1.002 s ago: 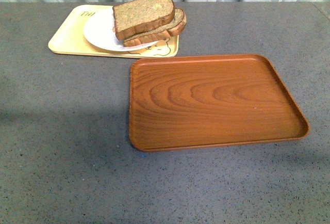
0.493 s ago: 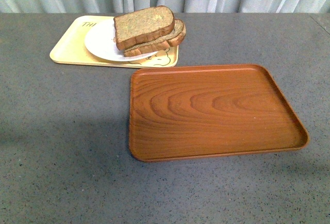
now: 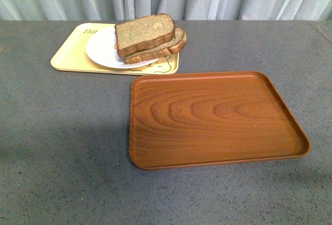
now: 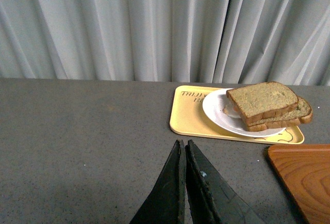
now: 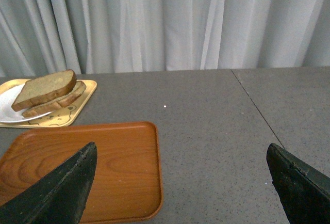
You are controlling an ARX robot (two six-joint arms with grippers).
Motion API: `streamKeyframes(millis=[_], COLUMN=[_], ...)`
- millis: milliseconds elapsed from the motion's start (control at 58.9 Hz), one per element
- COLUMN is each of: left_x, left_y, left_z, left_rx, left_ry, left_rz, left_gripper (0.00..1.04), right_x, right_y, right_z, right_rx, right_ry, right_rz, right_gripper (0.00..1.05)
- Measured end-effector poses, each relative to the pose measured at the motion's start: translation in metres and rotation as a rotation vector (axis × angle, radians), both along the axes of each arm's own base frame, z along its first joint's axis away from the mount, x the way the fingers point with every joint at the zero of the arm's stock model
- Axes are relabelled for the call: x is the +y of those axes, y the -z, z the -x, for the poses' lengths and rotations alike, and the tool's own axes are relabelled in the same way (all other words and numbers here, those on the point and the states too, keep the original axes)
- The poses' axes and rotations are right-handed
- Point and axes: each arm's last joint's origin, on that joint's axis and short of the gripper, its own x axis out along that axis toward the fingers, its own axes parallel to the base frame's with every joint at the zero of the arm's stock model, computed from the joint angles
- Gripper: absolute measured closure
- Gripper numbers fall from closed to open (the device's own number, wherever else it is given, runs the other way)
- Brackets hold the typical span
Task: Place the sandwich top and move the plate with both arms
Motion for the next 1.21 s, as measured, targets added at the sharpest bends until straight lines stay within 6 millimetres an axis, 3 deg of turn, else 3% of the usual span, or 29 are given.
streamKeyframes(millis=[561, 1036, 1206], left_x=[0.000, 0.000, 0.000], left_y=[0.004, 0.004, 0.004], left_z=[0.018, 0.019, 0.019], left_rx=[0.014, 0.017, 0.017], left_ry=[0.000, 0.000, 0.000], left_rz=[-0.001, -0.001, -0.001], left_gripper=[1.03, 1.03, 0.76], right_x=[0.000, 0.000, 0.000], right_y=[0.000, 0.000, 0.000], right_z=[0.000, 0.000, 0.000], right_rx=[0.000, 0.000, 0.000], right_ry=[0.000, 0.000, 0.000], right_rz=[0.000, 0.000, 0.000], right_gripper=[0.09, 0.09, 0.09])
